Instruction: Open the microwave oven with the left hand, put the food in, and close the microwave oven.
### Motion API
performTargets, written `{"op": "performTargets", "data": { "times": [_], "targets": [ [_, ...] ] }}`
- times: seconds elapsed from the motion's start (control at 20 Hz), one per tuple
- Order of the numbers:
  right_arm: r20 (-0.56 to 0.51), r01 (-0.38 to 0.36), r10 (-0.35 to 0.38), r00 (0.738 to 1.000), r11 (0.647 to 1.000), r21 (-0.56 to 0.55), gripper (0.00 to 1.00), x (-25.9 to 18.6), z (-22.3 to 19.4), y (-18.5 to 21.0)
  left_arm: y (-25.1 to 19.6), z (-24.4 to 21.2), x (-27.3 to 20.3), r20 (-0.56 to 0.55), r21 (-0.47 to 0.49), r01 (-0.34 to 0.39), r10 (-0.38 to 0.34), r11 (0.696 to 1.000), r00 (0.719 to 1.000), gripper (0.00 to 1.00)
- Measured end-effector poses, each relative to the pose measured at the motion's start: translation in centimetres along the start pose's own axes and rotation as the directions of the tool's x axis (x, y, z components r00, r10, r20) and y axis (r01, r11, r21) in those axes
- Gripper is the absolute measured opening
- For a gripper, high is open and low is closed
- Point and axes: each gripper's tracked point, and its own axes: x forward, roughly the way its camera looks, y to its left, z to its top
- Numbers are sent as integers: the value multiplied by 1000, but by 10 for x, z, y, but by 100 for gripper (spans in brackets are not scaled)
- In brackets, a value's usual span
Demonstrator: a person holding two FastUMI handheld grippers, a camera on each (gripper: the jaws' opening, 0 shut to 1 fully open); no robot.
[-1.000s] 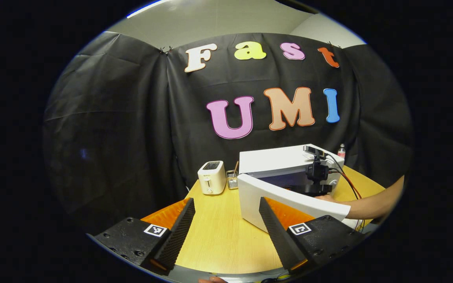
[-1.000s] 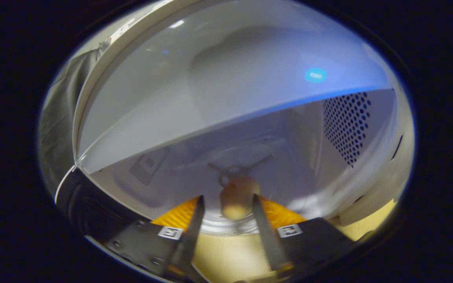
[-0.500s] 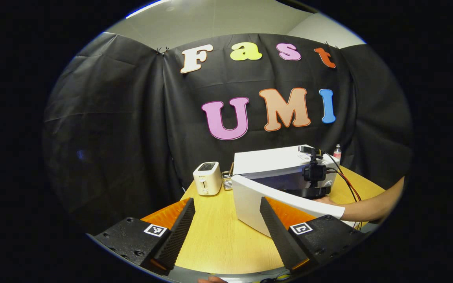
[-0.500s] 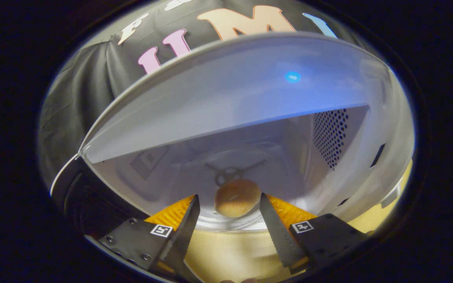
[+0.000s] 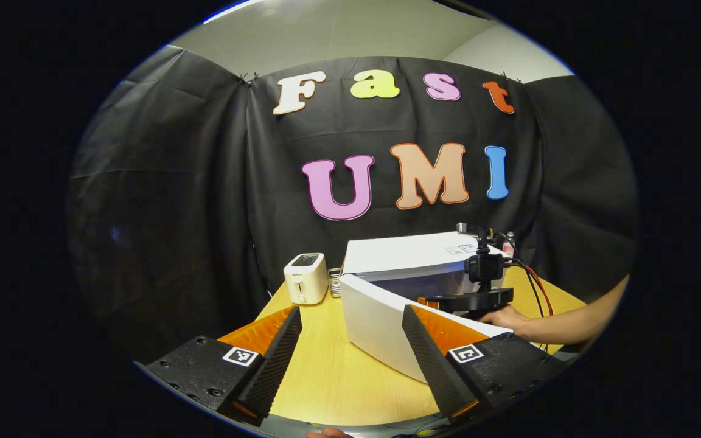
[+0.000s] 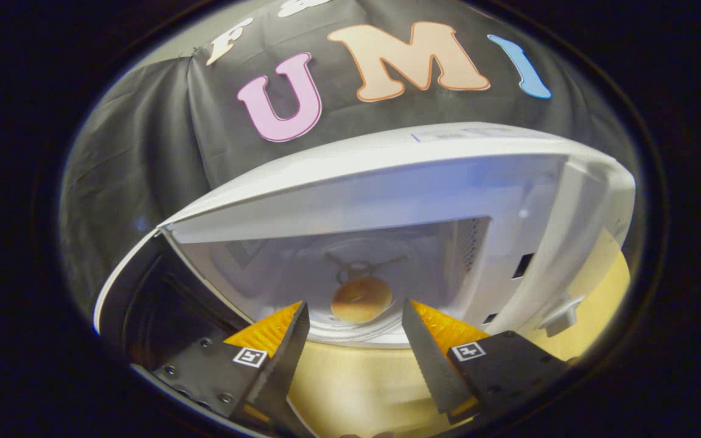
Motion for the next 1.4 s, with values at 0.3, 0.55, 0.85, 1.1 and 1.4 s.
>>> {"op": "performTargets", "data": {
  "times": [0.3,0.55,0.85,1.1,1.4],
  "targets": [
    [53,-20,22,998,998,-52,93,-55,17,-10,-20,-9,8,0,-42,35,-35,999,999,98],
    [113,4,8,994,994,-112,83,-107,39,-35,-43,-19,18,-12,-51,77,-78,996,997,98],
    [221,50,-16,975,987,-150,83,-185,79,-67,-60,-41,18,-32,-42,118,-119,992,992,99],
    [298,67,-18,954,985,-158,83,-240,113,-77,-63,-76,13,-107,-69,119,-126,991,986,99],
    [355,91,-26,934,981,-169,82,-287,143,-83,-60,-115,18,-214,-63,82,-94,995,972,27]
  ]
}}
